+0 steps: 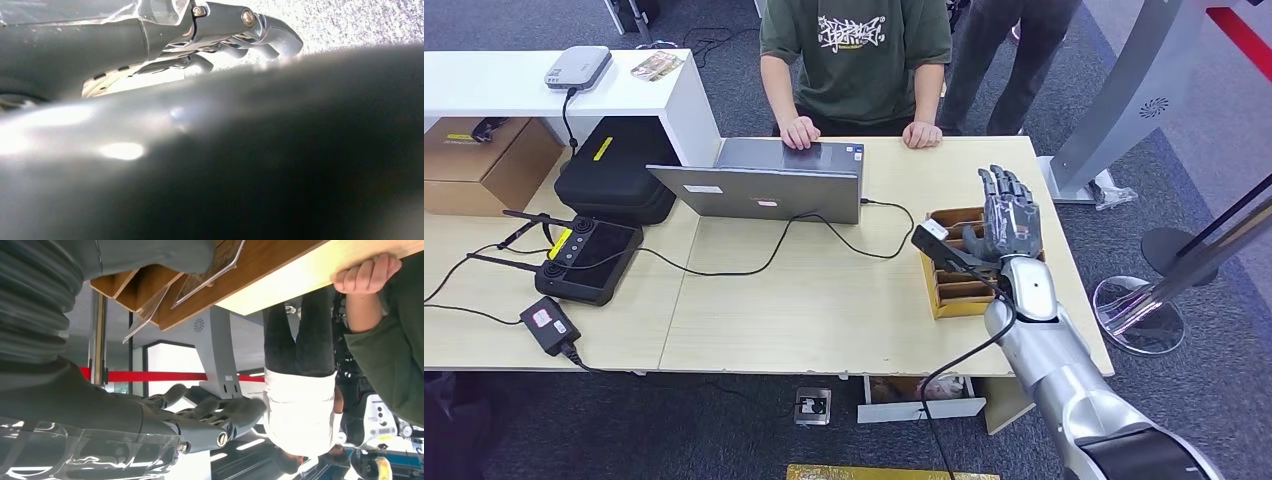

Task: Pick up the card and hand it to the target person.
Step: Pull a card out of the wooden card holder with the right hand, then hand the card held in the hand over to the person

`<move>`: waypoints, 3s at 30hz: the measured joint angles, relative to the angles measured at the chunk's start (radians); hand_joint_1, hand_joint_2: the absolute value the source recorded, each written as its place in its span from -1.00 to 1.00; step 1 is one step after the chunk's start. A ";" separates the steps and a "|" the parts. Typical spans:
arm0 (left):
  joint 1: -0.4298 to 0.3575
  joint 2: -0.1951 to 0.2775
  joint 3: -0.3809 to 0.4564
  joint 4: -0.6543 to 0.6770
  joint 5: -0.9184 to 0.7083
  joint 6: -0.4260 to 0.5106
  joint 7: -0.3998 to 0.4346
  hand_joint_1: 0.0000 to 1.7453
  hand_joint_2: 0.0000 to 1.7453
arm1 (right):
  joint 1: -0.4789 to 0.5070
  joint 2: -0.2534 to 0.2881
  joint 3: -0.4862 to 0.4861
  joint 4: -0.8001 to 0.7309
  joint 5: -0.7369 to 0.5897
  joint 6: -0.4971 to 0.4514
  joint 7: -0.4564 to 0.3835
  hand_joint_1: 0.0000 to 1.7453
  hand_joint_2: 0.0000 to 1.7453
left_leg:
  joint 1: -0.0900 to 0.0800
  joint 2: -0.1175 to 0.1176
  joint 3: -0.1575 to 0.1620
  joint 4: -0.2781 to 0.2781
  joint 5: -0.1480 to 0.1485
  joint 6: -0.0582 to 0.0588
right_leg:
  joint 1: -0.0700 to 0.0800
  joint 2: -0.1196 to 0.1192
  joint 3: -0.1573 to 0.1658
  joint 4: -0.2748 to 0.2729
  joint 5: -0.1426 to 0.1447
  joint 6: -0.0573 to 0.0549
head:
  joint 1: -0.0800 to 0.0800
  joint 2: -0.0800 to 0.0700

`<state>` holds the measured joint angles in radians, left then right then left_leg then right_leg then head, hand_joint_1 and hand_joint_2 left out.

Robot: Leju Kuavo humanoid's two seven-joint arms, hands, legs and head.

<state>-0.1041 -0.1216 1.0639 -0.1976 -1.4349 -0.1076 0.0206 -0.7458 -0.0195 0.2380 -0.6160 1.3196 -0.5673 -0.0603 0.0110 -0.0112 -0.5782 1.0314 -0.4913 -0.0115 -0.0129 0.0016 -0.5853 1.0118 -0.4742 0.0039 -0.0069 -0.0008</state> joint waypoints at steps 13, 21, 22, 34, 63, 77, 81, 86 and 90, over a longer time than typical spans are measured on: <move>0.004 0.000 0.000 0.000 0.002 0.000 -0.009 -1.00 -1.00 | 0.000 0.001 0.000 0.000 0.012 0.024 0.007 -0.40 1.00 | 0.000 0.000 0.000 0.000 0.000 0.000 | 0.000 0.000 0.000 0.000 0.000 0.000 | 0.000 0.000; 0.007 0.000 0.000 0.000 0.001 0.000 -0.012 -1.00 -1.00 | 0.003 0.001 0.000 0.000 0.012 0.033 0.018 -0.08 1.00 | 0.000 0.000 0.000 0.000 0.000 0.000 | 0.000 0.000 0.000 0.000 0.000 0.000 | 0.000 0.000; 0.007 0.000 0.000 0.000 0.001 0.000 -0.013 -1.00 -1.00 | 0.005 0.001 0.000 0.000 0.011 0.033 0.018 -0.01 1.00 | 0.000 0.000 0.000 0.000 0.000 0.000 | 0.000 0.000 0.000 0.000 0.000 0.000 | 0.000 0.000; 0.010 0.000 0.000 0.000 0.000 0.000 -0.013 -1.00 -1.00 | 0.010 0.000 0.000 0.001 0.011 0.038 0.025 0.05 1.00 | 0.000 0.000 0.000 0.000 0.000 0.000 | 0.000 0.000 -0.001 0.000 0.000 0.000 | 0.000 0.000; 0.010 0.001 0.000 0.000 0.014 0.000 -0.010 -1.00 -1.00 | 0.004 0.002 -0.001 0.006 -0.018 -0.009 -0.047 1.00 1.00 | 0.000 0.000 0.000 0.000 0.000 0.000 | 0.000 0.000 -0.001 0.000 0.000 0.000 | 0.000 0.000; 0.013 0.001 0.001 0.000 0.028 0.000 -0.028 -1.00 -1.00 | 0.116 -0.003 0.010 -0.450 -0.080 0.038 -0.085 0.96 1.00 | 0.000 0.000 -0.001 0.000 0.000 0.000 | 0.000 0.000 -0.001 0.000 -0.001 0.000 | 0.000 0.000; 0.014 0.001 0.005 0.000 0.032 0.000 -0.030 -1.00 -1.00 | 0.161 -0.015 0.048 -0.562 -0.094 0.042 -0.093 0.96 1.00 | 0.000 0.000 -0.001 0.000 0.000 0.000 | 0.000 0.000 -0.001 0.000 -0.001 0.000 | 0.000 0.000; 0.015 0.001 0.006 0.000 0.036 0.000 -0.030 -1.00 -1.00 | 0.182 -0.021 0.086 -0.622 -0.099 0.043 -0.092 0.97 1.00 | 0.000 0.000 -0.001 0.000 0.000 0.000 | 0.000 0.000 -0.001 0.000 -0.001 0.000 | 0.000 0.000; 0.015 0.001 0.009 0.000 0.039 0.000 -0.029 -1.00 -1.00 | 0.182 -0.021 0.109 -0.620 -0.115 0.044 -0.100 1.00 1.00 | 0.000 0.000 -0.001 0.000 0.000 0.000 | 0.000 0.000 -0.001 0.000 -0.001 0.000 | 0.000 0.000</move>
<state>-0.0895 -0.1209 1.0728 -0.1976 -1.3962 -0.1076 -0.0084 -0.5641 -0.0408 0.3469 -1.2361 1.2042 -0.5237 -0.1601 0.0110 -0.0112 -0.5792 1.0313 -0.4913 -0.0115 -0.0129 0.0016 -0.5863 1.0119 -0.4748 0.0041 -0.0069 -0.0009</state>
